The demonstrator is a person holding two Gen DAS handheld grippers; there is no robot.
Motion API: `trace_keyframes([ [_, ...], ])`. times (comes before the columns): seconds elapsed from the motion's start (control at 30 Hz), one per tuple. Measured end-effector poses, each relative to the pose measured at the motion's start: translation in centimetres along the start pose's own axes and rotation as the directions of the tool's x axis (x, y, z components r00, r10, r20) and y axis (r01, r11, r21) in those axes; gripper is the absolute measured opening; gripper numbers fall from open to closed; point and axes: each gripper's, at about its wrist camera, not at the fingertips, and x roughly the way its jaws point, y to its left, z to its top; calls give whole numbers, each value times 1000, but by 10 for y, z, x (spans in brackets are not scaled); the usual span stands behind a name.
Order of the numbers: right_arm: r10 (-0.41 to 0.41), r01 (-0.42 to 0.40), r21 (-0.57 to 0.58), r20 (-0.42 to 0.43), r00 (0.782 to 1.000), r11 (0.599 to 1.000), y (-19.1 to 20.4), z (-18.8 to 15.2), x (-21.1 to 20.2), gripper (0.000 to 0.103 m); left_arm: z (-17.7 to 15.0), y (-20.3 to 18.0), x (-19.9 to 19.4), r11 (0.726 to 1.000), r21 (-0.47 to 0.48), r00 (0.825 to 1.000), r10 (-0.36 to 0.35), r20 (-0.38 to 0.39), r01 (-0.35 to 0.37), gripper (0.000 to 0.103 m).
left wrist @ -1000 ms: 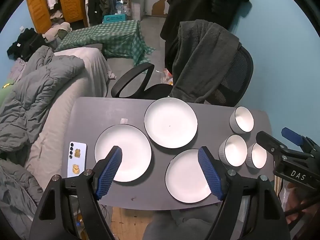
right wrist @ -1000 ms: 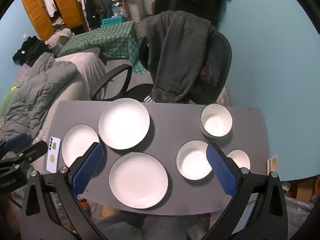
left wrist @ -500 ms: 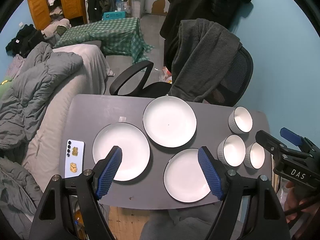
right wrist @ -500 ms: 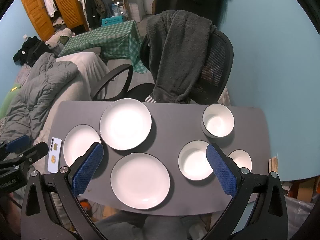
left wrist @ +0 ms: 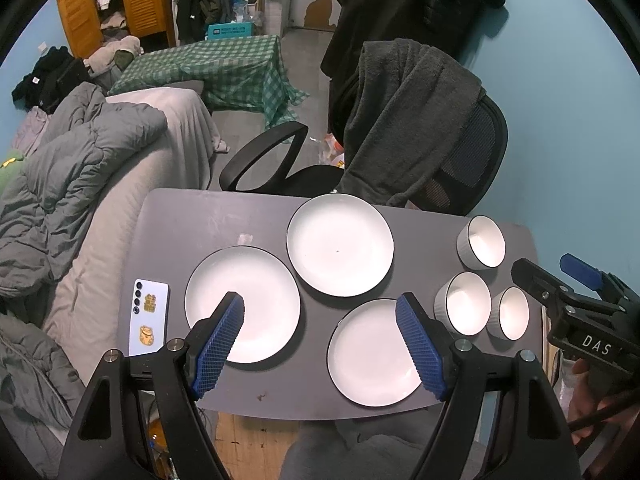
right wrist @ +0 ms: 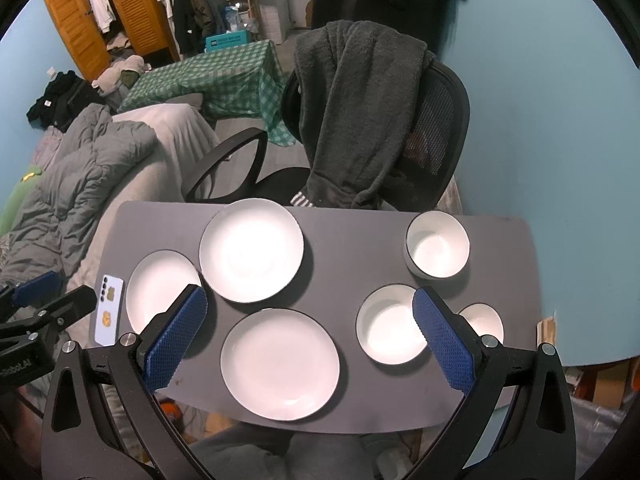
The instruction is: Organize plates and bowls
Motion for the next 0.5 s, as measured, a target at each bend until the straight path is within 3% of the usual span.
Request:
trace_keyframes([
  [0.5, 1, -1, -4, -4, 1000, 1000, 4, 1, 3, 101, -1, 0, 0, 1000, -2, 1000, -2, -1, 2, 79],
])
